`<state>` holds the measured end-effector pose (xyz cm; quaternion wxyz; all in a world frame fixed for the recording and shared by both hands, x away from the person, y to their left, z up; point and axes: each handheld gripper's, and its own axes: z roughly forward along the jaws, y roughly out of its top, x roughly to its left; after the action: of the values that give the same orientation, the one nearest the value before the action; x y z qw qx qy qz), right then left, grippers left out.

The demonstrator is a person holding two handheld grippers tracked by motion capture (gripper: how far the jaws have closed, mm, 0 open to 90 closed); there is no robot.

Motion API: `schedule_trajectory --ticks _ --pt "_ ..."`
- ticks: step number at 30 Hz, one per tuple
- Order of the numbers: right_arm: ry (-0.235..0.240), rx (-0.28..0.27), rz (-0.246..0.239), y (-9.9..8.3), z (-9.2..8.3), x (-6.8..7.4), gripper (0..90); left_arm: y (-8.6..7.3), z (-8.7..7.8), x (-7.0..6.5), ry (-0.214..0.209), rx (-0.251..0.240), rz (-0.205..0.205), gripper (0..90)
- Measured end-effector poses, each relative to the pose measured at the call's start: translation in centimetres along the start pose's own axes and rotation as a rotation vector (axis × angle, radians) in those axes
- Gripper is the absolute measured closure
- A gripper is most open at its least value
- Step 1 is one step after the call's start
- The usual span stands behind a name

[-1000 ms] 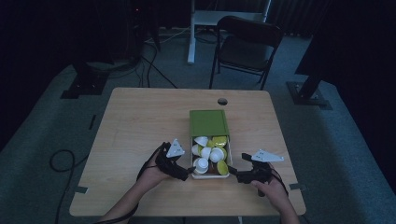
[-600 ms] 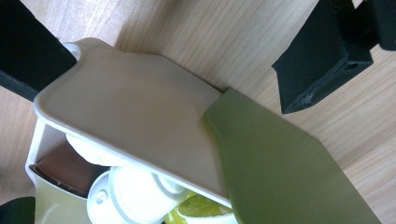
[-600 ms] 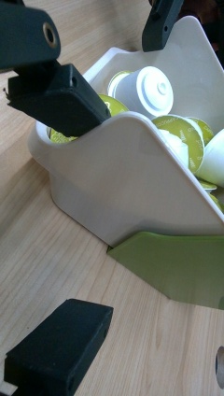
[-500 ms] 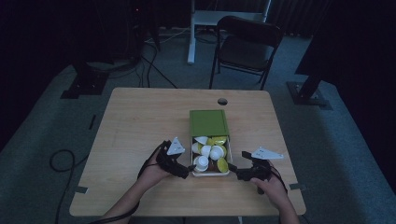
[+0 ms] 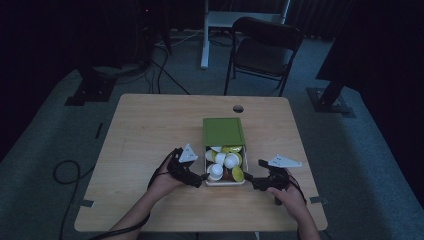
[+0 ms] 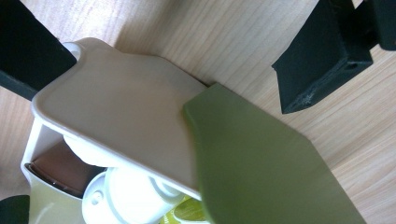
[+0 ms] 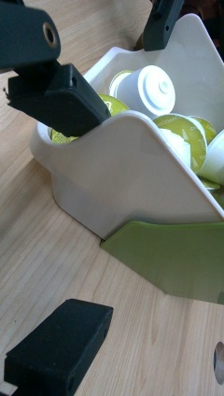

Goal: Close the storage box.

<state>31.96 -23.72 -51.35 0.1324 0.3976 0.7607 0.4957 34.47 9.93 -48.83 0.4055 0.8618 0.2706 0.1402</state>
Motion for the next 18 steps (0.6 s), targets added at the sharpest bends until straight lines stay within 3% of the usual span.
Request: schedule_trajectory --ticks 18 --pt "-0.005 -0.001 0.016 0.26 0.74 -0.51 11.1 0.36 0.49 0.97 -0.011 0.009 -0.002 0.0"
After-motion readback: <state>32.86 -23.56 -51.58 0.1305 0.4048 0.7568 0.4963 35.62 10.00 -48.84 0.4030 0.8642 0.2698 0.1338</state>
